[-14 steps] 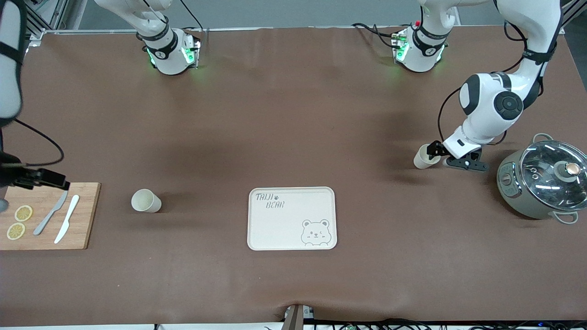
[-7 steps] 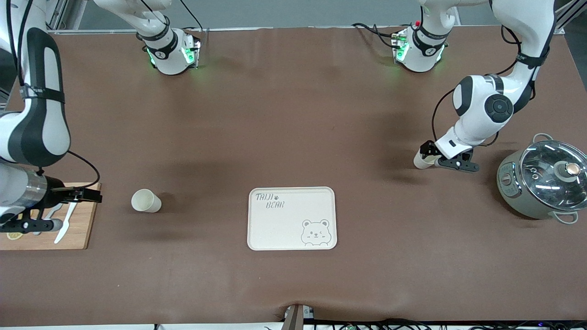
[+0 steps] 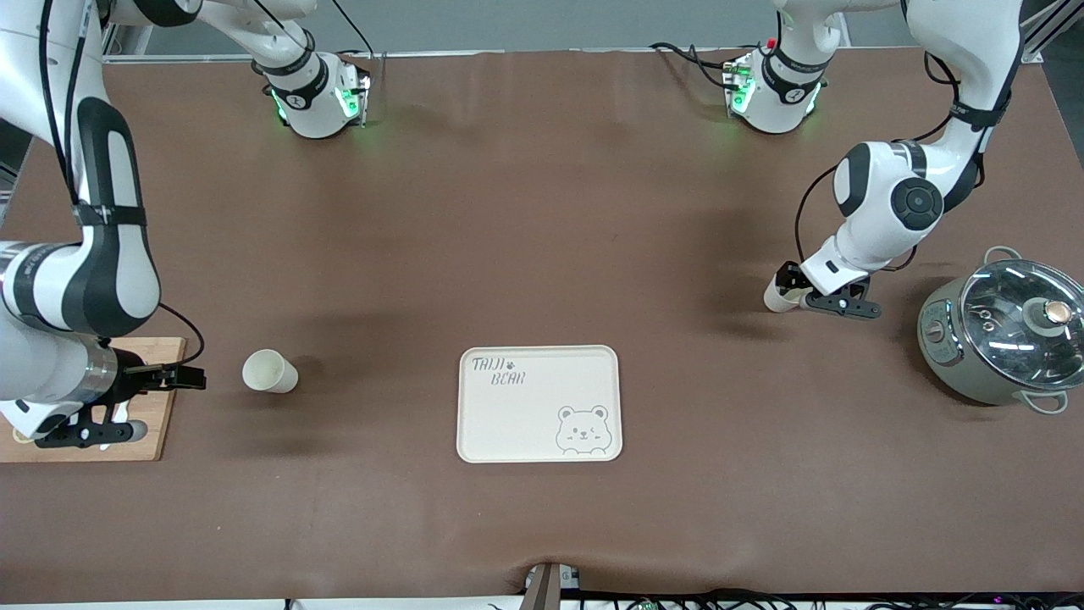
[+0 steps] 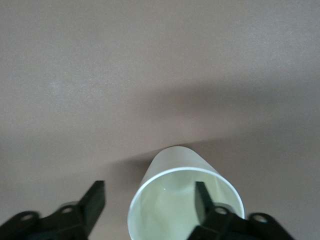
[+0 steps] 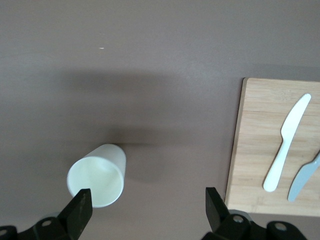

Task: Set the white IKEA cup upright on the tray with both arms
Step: 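Close the left gripper on the cup while the right gripper reaches the other cup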

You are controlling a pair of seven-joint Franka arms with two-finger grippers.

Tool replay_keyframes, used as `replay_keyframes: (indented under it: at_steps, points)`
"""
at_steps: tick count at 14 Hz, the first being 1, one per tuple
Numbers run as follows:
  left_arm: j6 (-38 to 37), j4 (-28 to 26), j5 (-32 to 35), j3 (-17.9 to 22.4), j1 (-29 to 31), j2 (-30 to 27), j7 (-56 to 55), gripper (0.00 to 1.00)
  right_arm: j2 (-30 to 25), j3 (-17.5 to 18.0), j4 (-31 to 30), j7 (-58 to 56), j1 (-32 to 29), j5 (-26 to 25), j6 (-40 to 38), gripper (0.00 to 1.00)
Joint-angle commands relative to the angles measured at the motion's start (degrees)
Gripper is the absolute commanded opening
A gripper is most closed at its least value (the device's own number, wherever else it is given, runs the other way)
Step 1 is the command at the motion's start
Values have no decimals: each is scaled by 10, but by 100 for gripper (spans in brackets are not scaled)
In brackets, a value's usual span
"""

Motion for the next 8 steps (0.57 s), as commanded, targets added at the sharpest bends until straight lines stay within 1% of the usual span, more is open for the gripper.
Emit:
replay_keyframes:
  at_steps: [1,3,6,8]
  points:
    - [8,0,13,-2,0,1,-13,0,0,4,-36,-15,-8,1,56,100]
    - [8,1,13,-2,0,6,-13,0,-1,5,-69,-28,-4,2,87,100]
    - [8,3,13,-2,-1,10,-14,0,-1,5,-75,-37,-3,21,81,100]
    - [5,17,13,-3,-4,11,-32,0,-3,6,-88,-54,-3,27,81,100]
